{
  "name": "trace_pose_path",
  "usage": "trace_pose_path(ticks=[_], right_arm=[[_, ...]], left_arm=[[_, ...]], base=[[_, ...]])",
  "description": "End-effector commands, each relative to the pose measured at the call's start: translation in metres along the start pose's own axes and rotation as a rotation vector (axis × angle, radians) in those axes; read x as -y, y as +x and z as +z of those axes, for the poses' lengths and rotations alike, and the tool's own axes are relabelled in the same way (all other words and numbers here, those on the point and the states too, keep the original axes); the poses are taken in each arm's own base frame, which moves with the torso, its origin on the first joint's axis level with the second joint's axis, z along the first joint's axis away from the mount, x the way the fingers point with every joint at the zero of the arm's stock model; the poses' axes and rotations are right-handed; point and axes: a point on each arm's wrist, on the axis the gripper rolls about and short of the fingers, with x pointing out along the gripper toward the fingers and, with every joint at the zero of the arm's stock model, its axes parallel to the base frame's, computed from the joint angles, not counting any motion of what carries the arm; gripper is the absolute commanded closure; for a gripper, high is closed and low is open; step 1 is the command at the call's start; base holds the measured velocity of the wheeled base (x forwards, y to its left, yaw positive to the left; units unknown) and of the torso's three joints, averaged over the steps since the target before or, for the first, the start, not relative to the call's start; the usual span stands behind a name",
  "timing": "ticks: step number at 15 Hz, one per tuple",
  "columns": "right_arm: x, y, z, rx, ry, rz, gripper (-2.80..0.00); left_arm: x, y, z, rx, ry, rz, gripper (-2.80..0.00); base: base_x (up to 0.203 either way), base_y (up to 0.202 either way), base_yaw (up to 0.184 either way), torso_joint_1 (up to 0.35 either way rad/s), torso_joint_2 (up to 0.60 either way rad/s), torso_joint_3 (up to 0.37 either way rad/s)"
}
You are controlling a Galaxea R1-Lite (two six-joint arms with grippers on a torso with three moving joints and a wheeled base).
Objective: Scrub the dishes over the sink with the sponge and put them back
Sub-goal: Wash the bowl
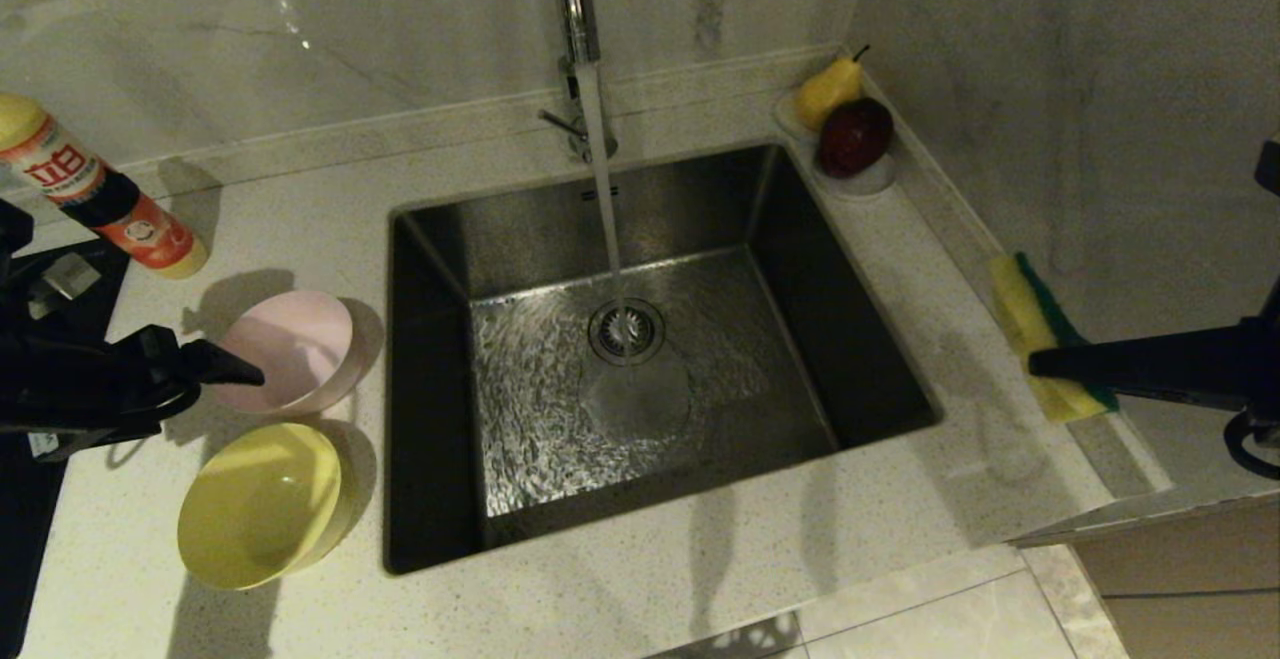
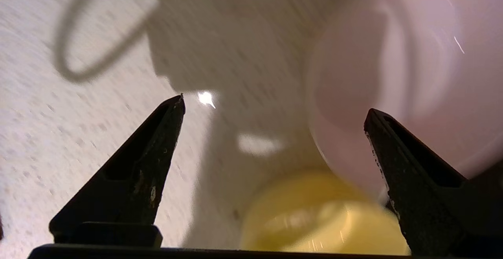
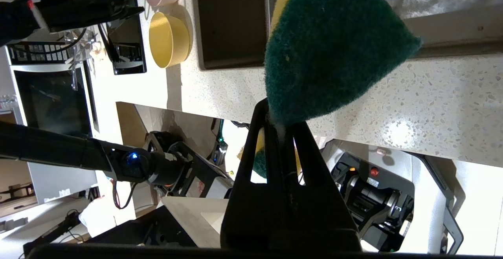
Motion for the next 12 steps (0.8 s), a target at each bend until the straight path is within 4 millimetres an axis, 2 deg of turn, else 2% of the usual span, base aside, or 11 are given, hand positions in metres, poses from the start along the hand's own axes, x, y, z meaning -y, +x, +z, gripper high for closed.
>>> trace_pose_path(ticks=[1, 11, 12], right_arm=[[0.002, 0.003, -0.001, -0.013, 0.008, -0.002, 0.00], [0.001, 0.004, 0.001, -0.013, 0.008, -0.001, 0.00], [0.000, 0.001, 0.000, -0.006, 0.004, 0.003, 0.00]], left_arm=[[-0.002, 0.015, 0.001, -0.009, -0.024, 0.045, -2.80], [-0.004, 0.024, 0.004, 0.008, -0.042, 0.051, -2.80], [-0.003, 0.024, 0.005, 0.012, -0.041, 0.056, 0.00]], base=[[0.000, 0.000, 0.000, 0.000, 0.00, 0.000], [0.000, 0.000, 0.000, 0.000, 0.00, 0.000], [0.000, 0.000, 0.000, 0.000, 0.00, 0.000]])
